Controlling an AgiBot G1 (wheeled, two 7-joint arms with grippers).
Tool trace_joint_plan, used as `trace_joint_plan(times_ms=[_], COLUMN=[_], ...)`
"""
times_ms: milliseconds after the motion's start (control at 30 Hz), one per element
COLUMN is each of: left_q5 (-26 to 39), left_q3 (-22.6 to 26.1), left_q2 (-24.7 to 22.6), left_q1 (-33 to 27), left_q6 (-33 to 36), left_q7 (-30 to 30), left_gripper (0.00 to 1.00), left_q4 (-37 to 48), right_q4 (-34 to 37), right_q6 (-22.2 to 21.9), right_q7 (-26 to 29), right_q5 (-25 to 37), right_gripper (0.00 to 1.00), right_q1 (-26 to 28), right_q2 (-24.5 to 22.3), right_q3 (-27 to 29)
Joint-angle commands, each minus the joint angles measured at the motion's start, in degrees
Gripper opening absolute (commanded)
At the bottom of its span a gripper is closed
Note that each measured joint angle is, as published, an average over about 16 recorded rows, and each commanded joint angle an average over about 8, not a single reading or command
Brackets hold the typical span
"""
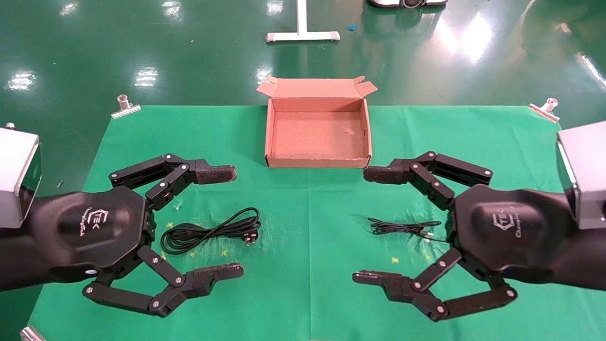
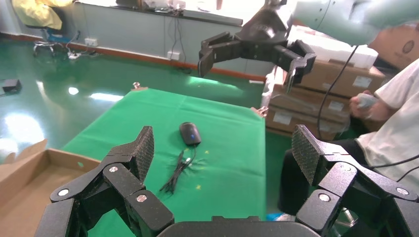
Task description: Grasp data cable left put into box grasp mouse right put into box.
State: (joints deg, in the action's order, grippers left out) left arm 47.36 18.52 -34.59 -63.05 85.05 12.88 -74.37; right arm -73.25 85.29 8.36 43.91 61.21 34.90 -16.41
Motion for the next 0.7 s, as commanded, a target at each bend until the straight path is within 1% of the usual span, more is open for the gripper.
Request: trace_joint_plan(times_ms=[33, 167, 300, 400, 500, 700], left_q5=[0.63, 10.67, 22.41, 30.50, 37.30, 49.50], left_q3=[0.28, 4.76, 9.88, 13.19, 15.71, 19.71], left_q2=[0.27, 0.22, -1.39, -3.22, -5.25, -9.59], left_q1=[0.07, -3.49, -8.92, -12.96, -15.96, -19.53], left_q6=[-0.20, -0.56, 0.17, 0.77, 0.54, -2.01], left_q7=[0.20, 4.39, 9.33, 12.41, 14.50, 16.90], left_gripper=[1.00, 1.00, 1.00, 1.00, 1.00, 1.00], left_q4=[-0.24, -1.32, -1.66, -1.67, -1.31, -0.37], right_q4=[0.08, 0.44, 0.81, 1.01, 0.98, -0.32], right_q6=[0.16, -1.20, -3.33, -4.45, -5.20, -6.47], right_q7=[0.08, -5.00, -8.86, -9.74, -9.79, -9.22], right_q5=[-0.11, 4.78, 9.03, 10.23, 10.54, 10.78], right_gripper=[1.00, 1.00, 1.00, 1.00, 1.00, 1.00], right_q1=[-0.06, -0.78, -1.74, -2.54, -3.28, -3.82], right_q2=[0.02, -0.13, -0.24, -0.30, -0.32, -0.21], right_q3=[-0.04, -0.41, -0.73, -0.81, -0.83, -0.80])
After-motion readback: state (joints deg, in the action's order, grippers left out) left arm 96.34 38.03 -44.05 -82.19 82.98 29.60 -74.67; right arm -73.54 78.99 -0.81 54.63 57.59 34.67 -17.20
